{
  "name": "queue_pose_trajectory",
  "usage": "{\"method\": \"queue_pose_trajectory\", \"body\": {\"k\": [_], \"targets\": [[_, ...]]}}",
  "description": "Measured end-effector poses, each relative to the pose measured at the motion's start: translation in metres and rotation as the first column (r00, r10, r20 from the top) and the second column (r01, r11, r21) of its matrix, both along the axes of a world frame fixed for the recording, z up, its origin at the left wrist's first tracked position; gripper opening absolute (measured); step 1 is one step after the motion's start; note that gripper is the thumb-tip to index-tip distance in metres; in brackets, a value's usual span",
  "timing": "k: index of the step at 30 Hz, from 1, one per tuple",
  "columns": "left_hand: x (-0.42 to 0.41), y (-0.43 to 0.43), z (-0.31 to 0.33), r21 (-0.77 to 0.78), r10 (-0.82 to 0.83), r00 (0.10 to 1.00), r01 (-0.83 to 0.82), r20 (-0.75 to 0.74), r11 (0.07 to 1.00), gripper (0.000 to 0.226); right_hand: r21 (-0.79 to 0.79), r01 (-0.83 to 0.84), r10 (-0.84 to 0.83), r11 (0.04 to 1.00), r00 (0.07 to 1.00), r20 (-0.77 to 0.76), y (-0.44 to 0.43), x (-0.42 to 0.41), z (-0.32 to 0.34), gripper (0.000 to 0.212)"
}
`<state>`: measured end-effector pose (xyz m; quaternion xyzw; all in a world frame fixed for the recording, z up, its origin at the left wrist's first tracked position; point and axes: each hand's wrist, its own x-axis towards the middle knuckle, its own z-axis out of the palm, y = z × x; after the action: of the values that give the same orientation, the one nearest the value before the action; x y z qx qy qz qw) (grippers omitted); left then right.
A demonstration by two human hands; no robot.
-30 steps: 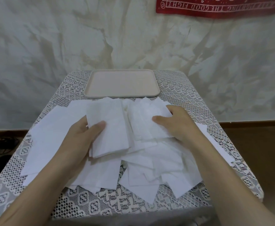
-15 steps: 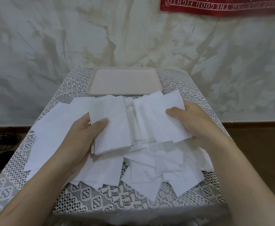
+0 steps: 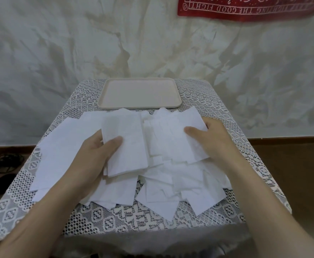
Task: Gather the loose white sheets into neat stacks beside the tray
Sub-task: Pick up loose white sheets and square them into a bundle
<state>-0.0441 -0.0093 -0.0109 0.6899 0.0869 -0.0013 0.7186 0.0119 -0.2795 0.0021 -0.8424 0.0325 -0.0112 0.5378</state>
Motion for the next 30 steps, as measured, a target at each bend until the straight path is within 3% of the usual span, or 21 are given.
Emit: {"method": "queue_pose_trajectory", "body": {"k": [3,5,8,11,14,17,21,24,28,30], "targets": [[0.000,-0.001,-0.001,-0.002,-0.005,1.000,0.005,0.007,1.000,0.023,-0.102,0.000,0.000,0.995,1.000,-0.002,0.011,0.000,-0.002,0.052],[0.000,-0.001,-0.002,-0.013,-0.010,1.000,0.010,0.009,1.000,0.024,-0.140,-0.012,0.005,0.990,0.999,-0.047,0.013,0.002,-0.004,0.060],[0.002,0.000,-0.002,-0.012,-0.021,1.000,0.021,0.011,1.000,0.024,-0.133,-0.032,0.023,0.991,0.998,-0.062,0.010,0.005,-0.005,0.049],[0.004,0.002,-0.002,-0.032,-0.027,1.000,0.027,0.012,0.999,0.025,-0.101,-0.033,0.036,0.994,0.999,0.028,0.006,0.008,-0.007,0.025],[0.004,0.003,-0.002,-0.033,-0.028,0.999,0.029,0.025,0.999,0.025,0.025,-0.036,0.033,0.999,0.995,0.090,0.001,0.009,-0.006,0.005],[0.004,0.003,-0.003,0.006,-0.016,0.998,0.015,0.055,1.000,0.024,0.147,-0.053,0.050,0.988,0.998,0.026,-0.002,0.007,-0.007,0.009],[0.003,0.003,-0.003,0.062,-0.031,0.996,0.026,0.078,0.998,0.024,-0.139,-0.049,0.056,0.989,0.997,0.050,0.000,0.006,-0.012,0.037],[0.001,0.003,-0.002,0.074,-0.030,0.996,0.024,0.081,0.997,0.024,-0.229,0.001,0.020,0.973,0.996,0.090,-0.002,0.005,-0.011,0.037],[-0.002,0.003,-0.003,0.058,-0.019,0.997,0.015,0.075,0.998,0.025,-0.051,0.016,-0.011,0.999,0.996,0.088,-0.004,0.007,-0.007,0.018],[-0.002,0.003,-0.003,0.051,-0.019,0.997,0.016,0.073,0.999,0.025,-0.008,0.036,-0.035,0.999,0.997,0.075,0.001,0.010,-0.006,0.022]]}}
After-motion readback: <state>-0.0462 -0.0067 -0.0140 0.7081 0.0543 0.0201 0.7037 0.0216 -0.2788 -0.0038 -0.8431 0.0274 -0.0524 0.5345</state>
